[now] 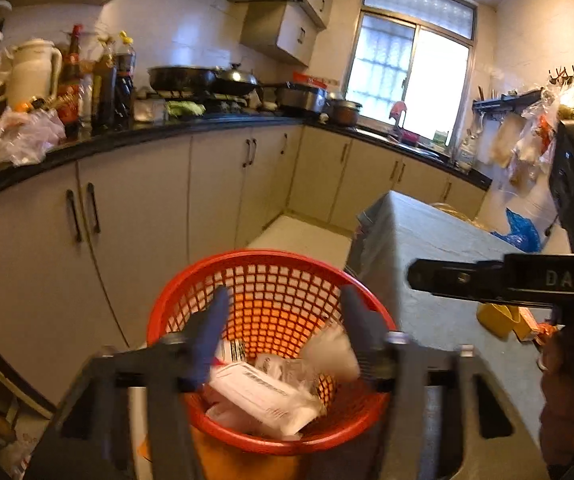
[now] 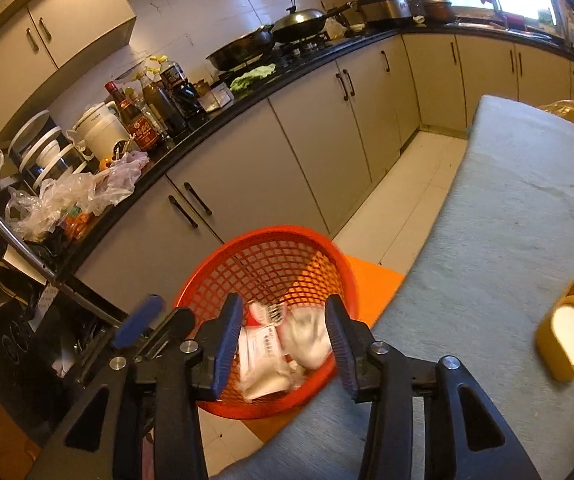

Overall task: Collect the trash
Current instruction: 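Carry both items over the orange wastebasket and open both tools to drop them, then move both open tools back to the remaining trash on the table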

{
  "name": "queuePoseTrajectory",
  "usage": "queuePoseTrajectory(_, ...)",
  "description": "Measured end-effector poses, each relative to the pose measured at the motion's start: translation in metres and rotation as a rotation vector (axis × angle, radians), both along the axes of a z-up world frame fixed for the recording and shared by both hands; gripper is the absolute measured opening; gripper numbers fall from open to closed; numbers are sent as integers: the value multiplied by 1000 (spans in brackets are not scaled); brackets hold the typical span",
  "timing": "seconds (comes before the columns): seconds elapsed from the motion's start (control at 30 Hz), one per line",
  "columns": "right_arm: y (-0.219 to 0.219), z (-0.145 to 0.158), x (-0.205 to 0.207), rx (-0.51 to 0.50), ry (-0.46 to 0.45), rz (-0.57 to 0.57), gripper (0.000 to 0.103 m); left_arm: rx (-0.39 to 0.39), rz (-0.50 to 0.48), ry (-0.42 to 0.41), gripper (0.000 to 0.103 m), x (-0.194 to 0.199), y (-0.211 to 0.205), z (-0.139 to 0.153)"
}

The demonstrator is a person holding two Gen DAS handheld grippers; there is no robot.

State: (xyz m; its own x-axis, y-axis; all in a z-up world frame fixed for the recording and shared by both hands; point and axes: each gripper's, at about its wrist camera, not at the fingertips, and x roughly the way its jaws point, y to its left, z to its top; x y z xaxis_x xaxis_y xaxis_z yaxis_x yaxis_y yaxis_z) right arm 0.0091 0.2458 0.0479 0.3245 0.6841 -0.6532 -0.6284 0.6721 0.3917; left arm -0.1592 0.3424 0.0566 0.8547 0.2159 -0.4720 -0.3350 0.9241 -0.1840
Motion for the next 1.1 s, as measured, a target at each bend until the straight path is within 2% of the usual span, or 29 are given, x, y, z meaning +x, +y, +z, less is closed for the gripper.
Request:
queuePoseTrajectory(0.07, -13, 4, -3, -1, -21, -16, 47, 15, 19, 5, 71, 0, -5, 3)
queuePoseTrajectory(0.13, -31, 8, -9, -23, -62, -42, 51, 24, 23, 15, 71, 0, -15, 8)
queuePoseTrajectory(0.2, -52, 12, -15, -36, -99, -80, 60, 37, 15, 28, 73, 2, -26, 13)
queuePoseTrajectory(0.23, -65, 13, -19, -39, -114, -99, 60, 45, 6, 37, 73, 4, -35, 14)
queuePoseTrajectory(0.33, -103, 17, -29, -48, -148, -156, 60, 60, -55, 77, 78, 12, -63, 16)
queuePoseTrajectory(0.53, -188, 26, -54, -86, -233, -279, 63, 44, -226, 161, 79, 35, -131, 11)
queuePoseTrajectory(0.67, -255, 19, -59, -130, -212, -383, 64, 62, -343, 212, 79, 50, -181, 9)
queuePoseTrajectory(0.83, -340, 6, -58, -140, -144, -509, 64, 133, -526, 260, 79, 73, -246, 10)
queuePoseTrajectory(0.93, -374, 0, -60, -113, -116, -561, 64, 156, -645, 304, 79, 93, -281, 5)
queuePoseTrajectory(1.1, -395, -9, -62, -78, -81, -578, 64, 237, -719, 388, 79, 122, -327, -13)
